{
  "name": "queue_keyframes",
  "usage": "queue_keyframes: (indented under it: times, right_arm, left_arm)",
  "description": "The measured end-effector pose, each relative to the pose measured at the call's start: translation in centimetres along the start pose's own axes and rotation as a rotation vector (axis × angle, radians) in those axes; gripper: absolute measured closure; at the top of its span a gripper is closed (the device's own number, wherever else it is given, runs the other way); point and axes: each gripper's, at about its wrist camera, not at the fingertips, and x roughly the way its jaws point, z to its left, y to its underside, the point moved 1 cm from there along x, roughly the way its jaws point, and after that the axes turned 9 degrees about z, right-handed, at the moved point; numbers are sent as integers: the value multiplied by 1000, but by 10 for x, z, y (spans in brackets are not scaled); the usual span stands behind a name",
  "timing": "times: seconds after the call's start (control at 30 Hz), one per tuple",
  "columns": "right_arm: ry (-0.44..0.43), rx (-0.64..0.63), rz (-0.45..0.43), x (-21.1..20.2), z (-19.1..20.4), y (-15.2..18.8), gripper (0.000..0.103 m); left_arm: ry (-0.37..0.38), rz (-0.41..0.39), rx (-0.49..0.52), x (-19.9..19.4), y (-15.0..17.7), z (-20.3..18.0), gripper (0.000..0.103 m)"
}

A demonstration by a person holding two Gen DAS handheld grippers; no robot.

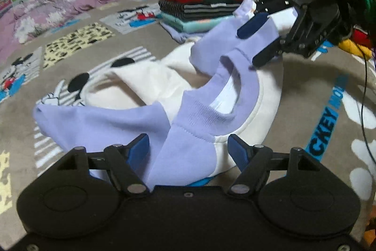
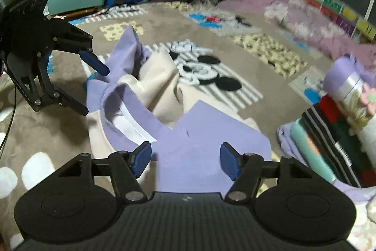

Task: Fold clothes

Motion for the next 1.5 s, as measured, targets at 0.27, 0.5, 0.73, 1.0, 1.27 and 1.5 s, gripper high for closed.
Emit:
queue_keyframes:
  times: [0.27,0.5,0.73,1.0,1.27,1.5]
  right_arm:
    - [-63,-38,9,-7,12,12,95]
    - [7,3,-108,-48,38,25,97]
    - [40,-9,-144,-84,74,45,98]
    - [50,-61,-105,-89,123,82,98]
    - [76,-131,-76,-90,168,111,98]
    - [95,-197,-34,-84,206,137,98]
  left_arm:
    - [9,10,8,-3,-2,-16,96]
    - [-50,-35,22,-40,-3,-44,100]
    - [-123,-43,96,-71,11,-83,100]
    - [-178,-1,208,-80,48,-127,102]
    - [-254,40,365,-79,88,-161,102]
    - [-275,69,485,-79,114,-186,102]
